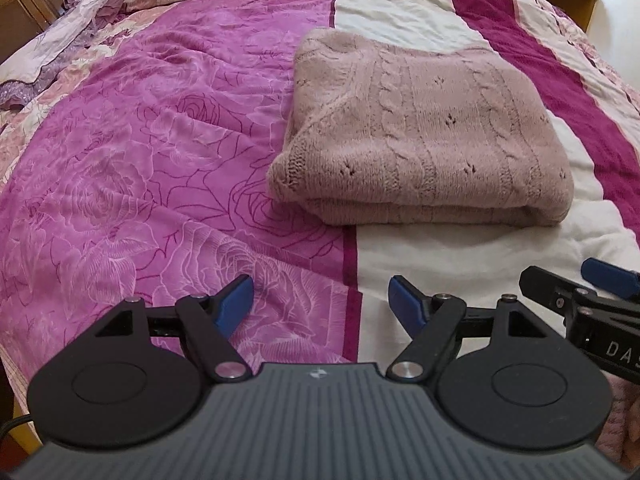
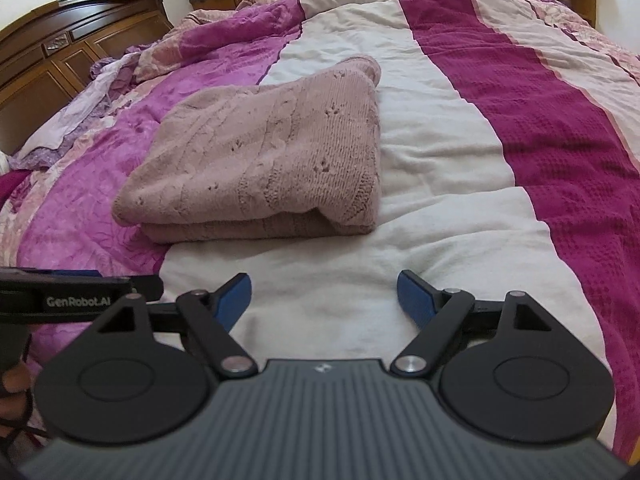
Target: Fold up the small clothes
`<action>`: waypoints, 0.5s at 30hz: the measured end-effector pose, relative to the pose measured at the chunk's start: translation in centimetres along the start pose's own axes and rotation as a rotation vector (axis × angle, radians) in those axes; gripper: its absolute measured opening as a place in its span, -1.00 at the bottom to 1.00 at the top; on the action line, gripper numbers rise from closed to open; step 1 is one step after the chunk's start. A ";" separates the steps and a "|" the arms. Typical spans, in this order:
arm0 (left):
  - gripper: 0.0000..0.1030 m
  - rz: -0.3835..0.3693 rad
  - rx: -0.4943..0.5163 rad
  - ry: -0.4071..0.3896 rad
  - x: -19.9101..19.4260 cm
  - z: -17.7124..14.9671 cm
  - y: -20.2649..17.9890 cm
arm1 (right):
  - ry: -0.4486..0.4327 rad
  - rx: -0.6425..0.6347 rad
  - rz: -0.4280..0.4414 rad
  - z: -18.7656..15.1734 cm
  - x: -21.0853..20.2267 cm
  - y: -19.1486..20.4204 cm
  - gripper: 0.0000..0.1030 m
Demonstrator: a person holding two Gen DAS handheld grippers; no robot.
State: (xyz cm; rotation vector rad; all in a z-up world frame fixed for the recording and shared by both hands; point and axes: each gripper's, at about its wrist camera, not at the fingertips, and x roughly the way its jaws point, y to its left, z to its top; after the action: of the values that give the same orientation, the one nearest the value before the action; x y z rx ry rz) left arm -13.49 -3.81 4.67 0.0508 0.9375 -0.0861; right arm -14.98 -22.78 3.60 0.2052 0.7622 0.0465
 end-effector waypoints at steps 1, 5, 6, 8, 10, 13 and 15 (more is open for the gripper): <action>0.56 0.003 0.006 -0.001 0.0 -0.1 -0.1 | -0.001 0.000 0.000 0.0 0.0 0.0 0.58; 0.56 0.014 0.029 -0.001 0.1 -0.1 -0.4 | 0.000 -0.003 -0.001 0.0 0.0 0.0 0.58; 0.56 0.017 0.032 0.000 0.2 -0.1 -0.4 | 0.000 -0.004 -0.003 0.0 0.1 0.1 0.58; 0.56 0.022 0.036 -0.001 0.2 -0.2 -0.5 | 0.000 -0.007 -0.004 0.0 0.2 0.1 0.59; 0.56 0.024 0.040 -0.006 0.2 -0.3 -0.5 | 0.000 -0.009 -0.005 0.0 0.2 0.1 0.59; 0.56 0.027 0.043 -0.010 0.1 -0.4 -0.6 | 0.000 -0.008 -0.005 0.0 0.2 0.1 0.59; 0.56 0.027 0.044 -0.010 0.1 -0.4 -0.6 | 0.000 -0.009 -0.005 0.0 0.2 0.1 0.59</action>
State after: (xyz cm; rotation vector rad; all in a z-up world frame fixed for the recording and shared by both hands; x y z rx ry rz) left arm -13.76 -4.37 4.33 0.1038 0.9245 -0.0820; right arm -14.85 -22.61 3.45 0.1950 0.7626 0.0448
